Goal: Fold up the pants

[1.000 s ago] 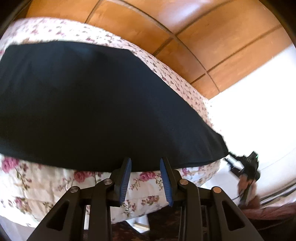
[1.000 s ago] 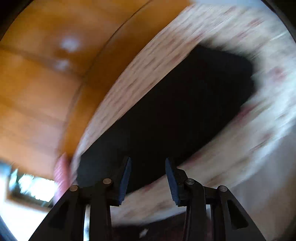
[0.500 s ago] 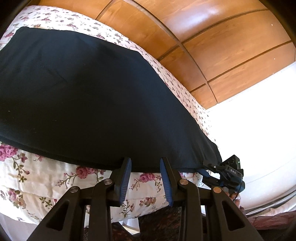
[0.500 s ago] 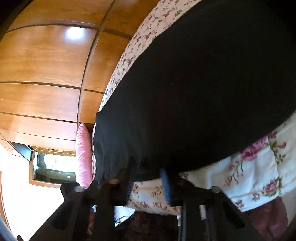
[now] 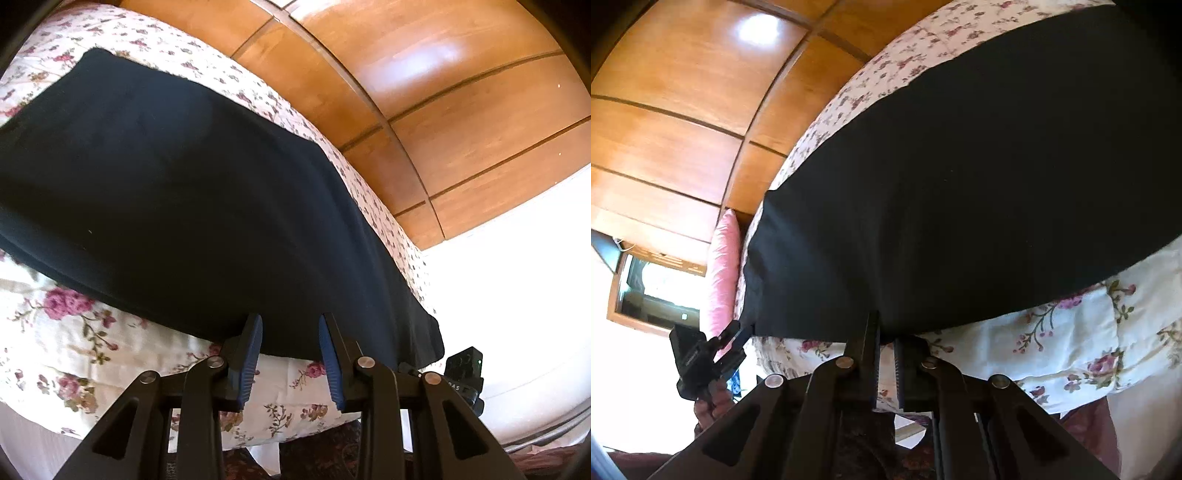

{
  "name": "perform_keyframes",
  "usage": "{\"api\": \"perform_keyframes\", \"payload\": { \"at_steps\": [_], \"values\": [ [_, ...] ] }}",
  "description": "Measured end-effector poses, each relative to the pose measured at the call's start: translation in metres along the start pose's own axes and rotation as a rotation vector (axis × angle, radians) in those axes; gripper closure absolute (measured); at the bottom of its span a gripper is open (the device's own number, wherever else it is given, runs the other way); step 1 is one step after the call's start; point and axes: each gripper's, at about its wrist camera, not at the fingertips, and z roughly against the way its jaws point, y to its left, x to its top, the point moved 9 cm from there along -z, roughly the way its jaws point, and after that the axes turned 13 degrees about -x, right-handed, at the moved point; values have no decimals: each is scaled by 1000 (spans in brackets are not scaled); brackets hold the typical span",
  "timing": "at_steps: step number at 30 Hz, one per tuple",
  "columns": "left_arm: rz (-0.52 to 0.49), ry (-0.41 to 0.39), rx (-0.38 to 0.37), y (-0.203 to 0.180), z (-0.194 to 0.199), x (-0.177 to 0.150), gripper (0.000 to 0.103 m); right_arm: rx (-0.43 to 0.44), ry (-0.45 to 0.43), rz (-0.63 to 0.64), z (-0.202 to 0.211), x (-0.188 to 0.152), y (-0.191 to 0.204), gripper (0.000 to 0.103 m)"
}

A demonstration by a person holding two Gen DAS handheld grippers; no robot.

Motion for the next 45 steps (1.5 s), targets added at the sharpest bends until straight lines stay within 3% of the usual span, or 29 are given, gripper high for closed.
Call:
{"api": "perform_keyframes", "payload": {
  "at_steps": [1, 3, 4, 10, 13, 20, 25, 28, 32, 35, 42, 43, 45],
  "values": [
    [-7, -3, 7, -1, 0, 1, 71, 0, 13, 12, 3, -1, 0, 91],
    [-27, -13, 28, -2, 5, 4, 71, -21, 48, 62, 7, -4, 1, 68],
    [-32, -23, 39, -1, 8, 7, 71, -39, 55, 100, 10, -4, 4, 66],
    [-36, -116, 149, 19, 33, 32, 71, 6, 35, 340, 33, 11, 57, 66],
    [-107, -144, 213, 15, 33, 41, 71, 26, 24, 389, 12, 38, 94, 66],
    [-271, -76, 316, 2, 0, 45, 70, 72, 39, 561, -44, 91, 190, 66],
    [-282, -41, 312, 4, -13, 52, 70, 58, 49, 604, -94, 132, 239, 66],
    [-276, -29, 299, 6, -16, 53, 70, 2, 88, 637, -126, 148, 249, 62],
    [-263, -26, 278, 8, -18, 53, 70, 36, 198, 747, -150, 131, 259, 75],
    [-262, -25, 261, 9, -20, 54, 70, 74, 218, 846, -146, 112, 263, 75],
    [-252, -24, 247, 9, -25, 55, 69, 82, 210, 715, -175, 142, 263, 70],
    [-250, -24, 247, 10, -25, 56, 69, 100, 224, 703, -179, 142, 265, 73],
    [-246, -26, 248, 11, -26, 57, 69, 113, 209, 715, -177, 141, 272, 92]
  ]
}}
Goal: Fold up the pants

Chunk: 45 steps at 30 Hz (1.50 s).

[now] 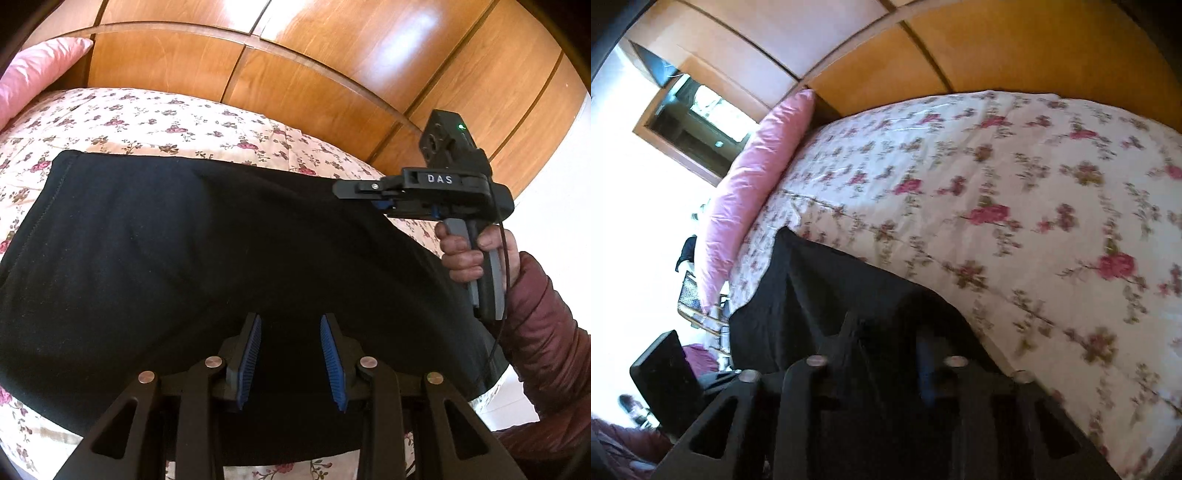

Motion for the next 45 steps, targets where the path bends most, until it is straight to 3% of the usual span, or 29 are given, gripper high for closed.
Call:
{"api": "perform_keyframes", "payload": {
  "at_steps": [5, 7, 10, 15, 16, 18, 19, 22, 25, 27, 28, 34, 38, 40, 42, 45],
  "values": [
    [42, -4, 6, 8, -5, -2, 69, -36, -178, -28, 28, 22, 3, 96],
    [61, -10, 5, 11, -8, 0, 69, -89, -158, -36, 17, 24, -7, 96],
    [60, -11, 30, 11, -12, 3, 69, -230, -43, -5, -27, 14, -26, 96],
    [79, -23, 30, 12, 4, 5, 69, -207, -62, -55, -24, 14, -32, 93],
    [93, -42, 34, 15, 12, 7, 69, -207, -63, -57, -21, 13, -31, 89],
    [147, -113, 38, 31, 43, 11, 69, -232, -91, -71, -6, 13, -32, 69],
    [184, -153, 49, 41, 60, 12, 68, -243, -116, -80, 4, 12, -32, 67],
    [354, -312, 132, 90, 130, 5, 65, -249, -186, -109, 34, 6, -29, 66],
    [489, -421, 217, 130, 180, -12, 60, -224, -213, -97, 55, -15, -12, 65],
    [597, -474, 229, 151, 203, -28, 59, -232, -205, -70, 61, -35, 2, 65],
    [655, -490, 201, 160, 208, -35, 58, -237, -200, -56, 61, -46, 8, 65],
    [750, -454, 91, 162, 182, -48, 53, -290, -157, -35, 51, -96, 22, 65],
    [741, -416, 89, 158, 160, -43, 53, -321, -133, -62, 44, -114, 15, 65],
    [733, -402, 117, 161, 154, -40, 61, -323, -135, -74, 43, -117, 12, 65],
    [702, -389, 129, 158, 149, -36, 81, -328, -134, -89, 42, -118, 10, 65],
    [619, -431, 143, 139, 165, -26, 87, -331, -137, -93, 42, -120, 9, 65]
  ]
}}
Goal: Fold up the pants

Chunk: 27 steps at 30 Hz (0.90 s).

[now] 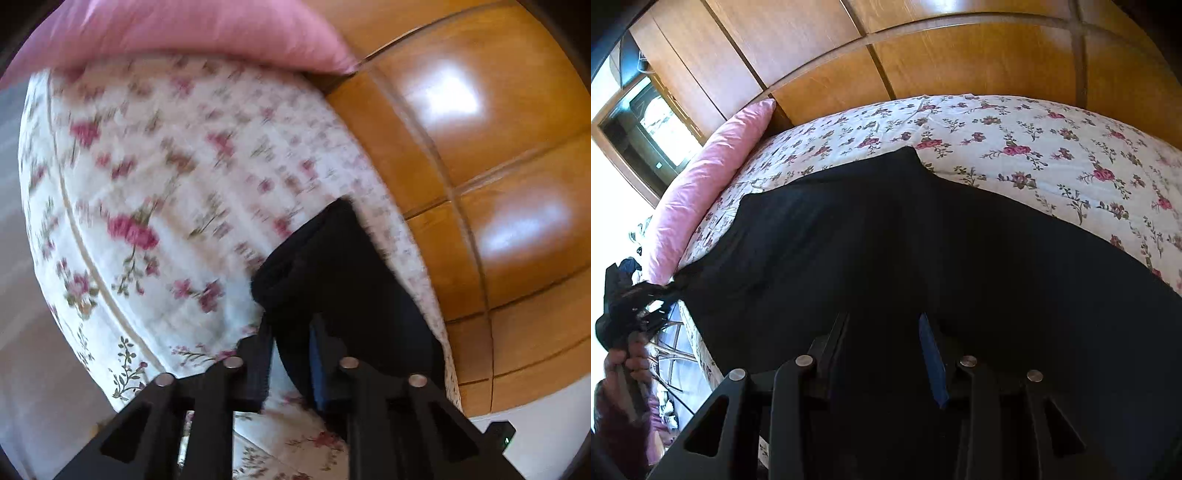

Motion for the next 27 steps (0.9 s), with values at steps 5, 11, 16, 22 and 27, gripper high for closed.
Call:
{"api": "perform_keyframes", "payload": {
  "at_steps": [5, 11, 16, 22, 27],
  "values": [
    [-42, -13, 198, 16, 9, 3, 95, -2, -9, -11, -8, 0, 0, 64],
    [43, -18, 251, 50, 14, 7, 98, 51, -4, -50, -9, 2, -3, 61],
    [-157, -126, 252, -2, 33, 21, 83, 114, -27, -64, -7, 2, 0, 52],
    [-403, 33, 127, -73, -17, -16, 79, 133, -29, -105, 4, 10, -4, 53],
    [-491, 177, 62, -107, -66, -61, 79, 94, -55, -84, 6, 34, -9, 53]
  ]
}}
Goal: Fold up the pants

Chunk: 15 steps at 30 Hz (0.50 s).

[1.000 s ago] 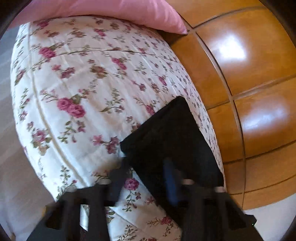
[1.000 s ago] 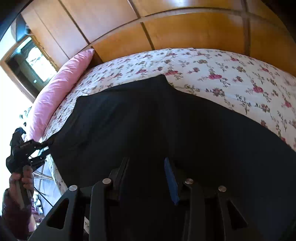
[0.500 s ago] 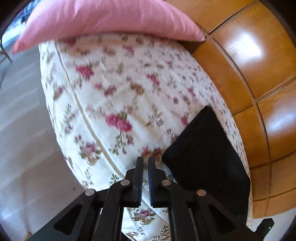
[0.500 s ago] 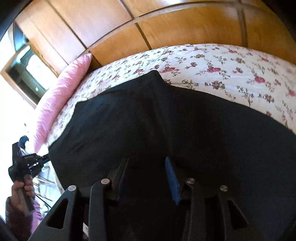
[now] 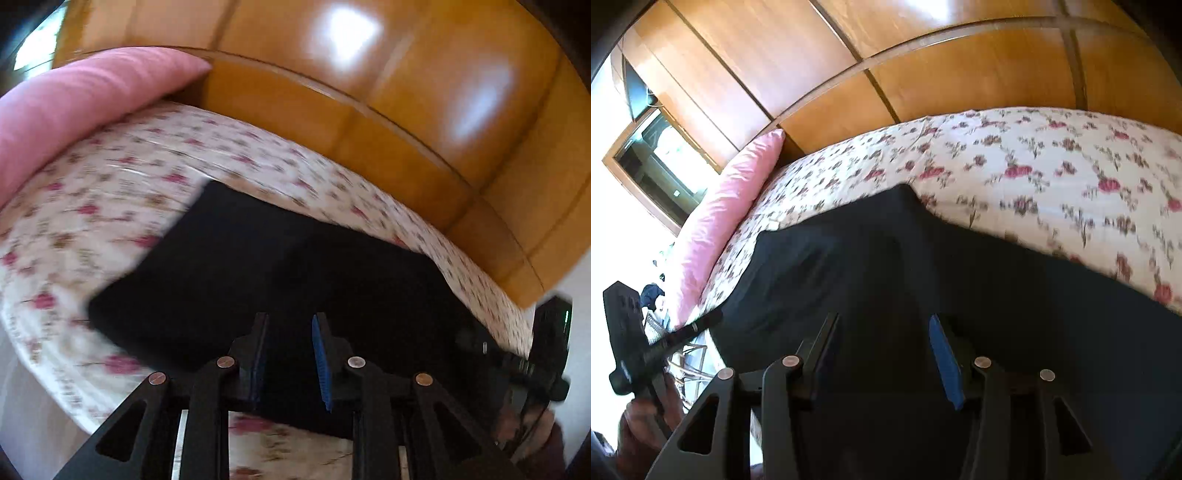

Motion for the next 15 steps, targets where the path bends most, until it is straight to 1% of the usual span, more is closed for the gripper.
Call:
{"api": "perform_keyframes", "payload": {
  "at_steps": [2, 3, 4, 5, 6, 7, 8, 12, 15],
  "values": [
    [-22, 38, -9, -10, -14, -6, 79, -31, -5, -9, -10, 12, -8, 55],
    [-40, 54, -4, -14, -17, -11, 79, -52, 5, -17, -16, 17, -13, 60],
    [-60, 69, 16, -14, -20, -15, 79, -82, 18, -26, -24, 19, -19, 66],
    [-81, 83, 59, -11, -25, -18, 79, -119, 35, -47, -35, 23, -29, 80],
    [-92, 96, 85, -10, -28, -22, 79, -131, 31, -53, -41, 27, -34, 89],
    [-100, 118, 107, -6, -34, -26, 79, -142, 17, -48, -46, 31, -39, 92],
    [-100, 117, 109, -4, -36, -30, 79, -144, 12, -49, -49, 35, -41, 96],
    [-111, 99, 128, -3, -35, -33, 79, -122, -4, -62, -50, 37, -46, 99],
    [-119, 109, 148, -7, -38, -32, 76, -104, -4, -89, -47, 36, -48, 99]
  ]
}}
